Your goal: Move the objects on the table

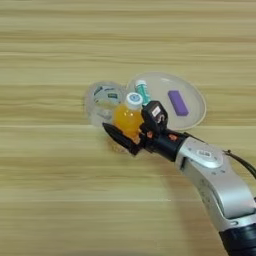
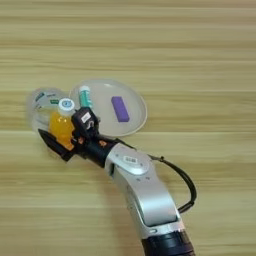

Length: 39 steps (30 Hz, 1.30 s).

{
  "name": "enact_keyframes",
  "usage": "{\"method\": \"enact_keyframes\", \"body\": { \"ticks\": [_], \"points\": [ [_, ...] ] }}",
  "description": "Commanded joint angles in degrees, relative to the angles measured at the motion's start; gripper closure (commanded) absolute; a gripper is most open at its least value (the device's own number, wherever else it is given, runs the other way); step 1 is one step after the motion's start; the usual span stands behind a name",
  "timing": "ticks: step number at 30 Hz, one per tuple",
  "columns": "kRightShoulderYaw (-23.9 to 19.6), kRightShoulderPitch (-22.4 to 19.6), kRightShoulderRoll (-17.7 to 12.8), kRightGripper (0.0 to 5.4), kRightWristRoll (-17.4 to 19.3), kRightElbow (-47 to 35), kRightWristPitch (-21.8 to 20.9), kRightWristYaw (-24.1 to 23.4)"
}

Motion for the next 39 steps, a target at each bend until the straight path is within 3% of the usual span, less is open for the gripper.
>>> {"method": "enact_keyframes", "body": {
  "ticks": [1, 34, 39],
  "points": [
    [-1.1, -3.0, -0.5, 0.23, -0.4, -1.8, -2.1, -0.7],
    [-5.9, -7.1, 0.1, 0.06, 2.6, -12.1, -0.2, -2.1],
    [-10.4, -7.9, -1.4, 0.06, 4.0, -14.3, 0.4, -3.3]
  ]
}}
